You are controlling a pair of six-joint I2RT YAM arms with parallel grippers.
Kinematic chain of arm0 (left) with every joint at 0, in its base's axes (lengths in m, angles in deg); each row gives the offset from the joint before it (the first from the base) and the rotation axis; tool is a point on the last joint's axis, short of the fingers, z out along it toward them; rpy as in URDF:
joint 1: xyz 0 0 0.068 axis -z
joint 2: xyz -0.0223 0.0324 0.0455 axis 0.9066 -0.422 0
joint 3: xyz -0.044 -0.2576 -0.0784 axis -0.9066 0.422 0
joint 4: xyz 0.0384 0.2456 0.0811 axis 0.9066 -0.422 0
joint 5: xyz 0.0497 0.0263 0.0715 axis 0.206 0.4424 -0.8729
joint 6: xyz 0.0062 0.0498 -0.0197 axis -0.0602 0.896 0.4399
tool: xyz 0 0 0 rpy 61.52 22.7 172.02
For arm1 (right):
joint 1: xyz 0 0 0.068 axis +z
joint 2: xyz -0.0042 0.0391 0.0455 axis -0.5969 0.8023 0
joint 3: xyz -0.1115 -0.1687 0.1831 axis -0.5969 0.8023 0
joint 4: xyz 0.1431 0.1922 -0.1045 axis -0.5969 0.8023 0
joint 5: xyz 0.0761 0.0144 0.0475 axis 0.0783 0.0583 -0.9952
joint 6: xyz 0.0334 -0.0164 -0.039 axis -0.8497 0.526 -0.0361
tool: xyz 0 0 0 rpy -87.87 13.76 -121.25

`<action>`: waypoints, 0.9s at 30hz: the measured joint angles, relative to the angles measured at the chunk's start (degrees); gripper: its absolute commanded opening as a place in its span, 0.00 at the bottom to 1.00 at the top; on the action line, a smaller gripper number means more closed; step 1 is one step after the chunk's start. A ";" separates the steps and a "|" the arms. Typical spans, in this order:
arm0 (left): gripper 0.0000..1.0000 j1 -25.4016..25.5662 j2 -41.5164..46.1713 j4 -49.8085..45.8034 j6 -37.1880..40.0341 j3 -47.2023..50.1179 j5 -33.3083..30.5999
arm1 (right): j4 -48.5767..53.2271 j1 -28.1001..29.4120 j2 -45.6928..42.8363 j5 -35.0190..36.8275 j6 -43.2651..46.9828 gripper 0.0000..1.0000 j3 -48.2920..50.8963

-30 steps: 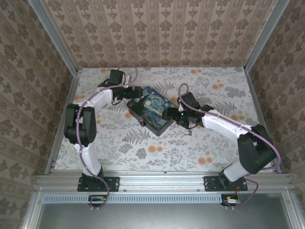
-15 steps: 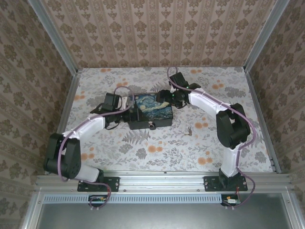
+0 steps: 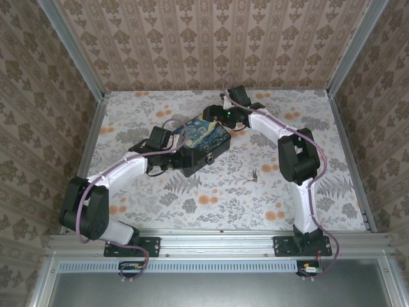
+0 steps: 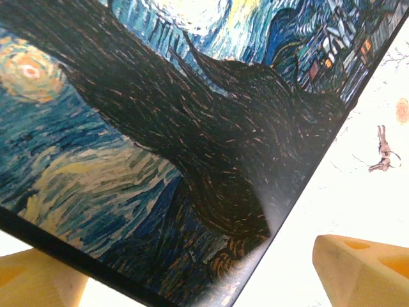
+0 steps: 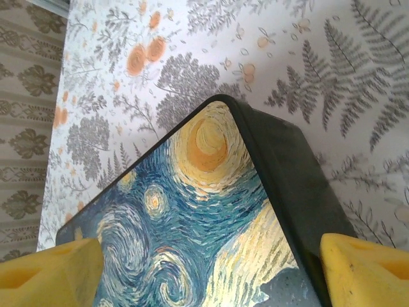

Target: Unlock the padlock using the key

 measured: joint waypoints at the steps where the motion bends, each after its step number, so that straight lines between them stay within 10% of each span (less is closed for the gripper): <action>1: 0.97 0.22 -0.63 -0.44 -0.09 -0.70 -0.20 | -0.02 -0.09 0.04 0.02 0.04 0.87 -0.13; 14: 0.97 1.07 1.84 -5.11 1.75 -5.31 -2.23 | 5.88 -6.58 -18.93 2.51 4.28 0.85 12.72; 27: 0.96 6.82 5.49 -10.51 2.34 -10.80 -7.34 | 16.81 -1.75 -42.53 18.05 2.38 0.50 50.99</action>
